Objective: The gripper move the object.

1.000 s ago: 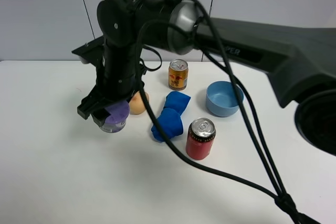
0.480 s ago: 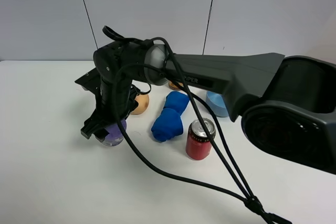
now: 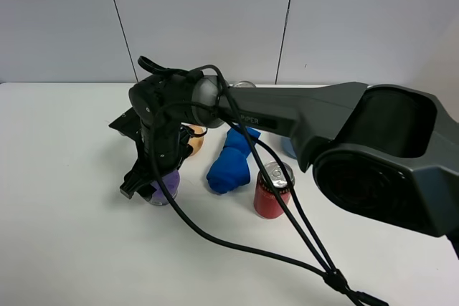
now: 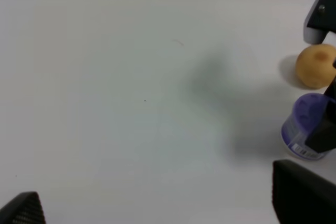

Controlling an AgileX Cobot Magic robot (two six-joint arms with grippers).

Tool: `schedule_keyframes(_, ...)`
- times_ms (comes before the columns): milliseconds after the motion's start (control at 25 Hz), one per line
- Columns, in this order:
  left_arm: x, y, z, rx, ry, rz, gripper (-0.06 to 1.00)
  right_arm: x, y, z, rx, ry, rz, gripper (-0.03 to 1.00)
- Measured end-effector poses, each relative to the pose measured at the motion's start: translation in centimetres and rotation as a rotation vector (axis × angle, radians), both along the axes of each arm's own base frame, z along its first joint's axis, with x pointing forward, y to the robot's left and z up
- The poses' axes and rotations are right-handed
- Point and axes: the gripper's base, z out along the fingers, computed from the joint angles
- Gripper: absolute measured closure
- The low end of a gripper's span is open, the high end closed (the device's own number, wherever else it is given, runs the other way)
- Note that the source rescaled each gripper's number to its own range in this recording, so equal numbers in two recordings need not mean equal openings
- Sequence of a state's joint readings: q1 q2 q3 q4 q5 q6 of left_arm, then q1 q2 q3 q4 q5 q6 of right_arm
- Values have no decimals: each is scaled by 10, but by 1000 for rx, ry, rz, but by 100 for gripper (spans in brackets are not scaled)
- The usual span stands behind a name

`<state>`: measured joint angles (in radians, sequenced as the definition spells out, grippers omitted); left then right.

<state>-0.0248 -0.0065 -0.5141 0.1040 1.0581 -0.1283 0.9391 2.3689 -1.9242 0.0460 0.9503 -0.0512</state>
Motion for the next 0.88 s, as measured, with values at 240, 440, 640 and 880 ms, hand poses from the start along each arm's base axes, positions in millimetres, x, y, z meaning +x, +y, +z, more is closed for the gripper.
schedule_keyframes(240, 0, 0, 0, 0, 0, 0, -6, -1, -1, -3, -25, 16, 8, 96)
schedule_keyframes(440, 0, 0, 0, 0, 0, 0, -6, -2, -2, -3, -30, 29, 21, 88)
schedule_keyframes(640, 0, 0, 0, 0, 0, 0, -6, -4, -1, 16, -8, 39, -7, 8)
schedule_keyframes(880, 0, 0, 0, 0, 0, 0, -6, -14, -15, 148, 216, -117, -19, -2)
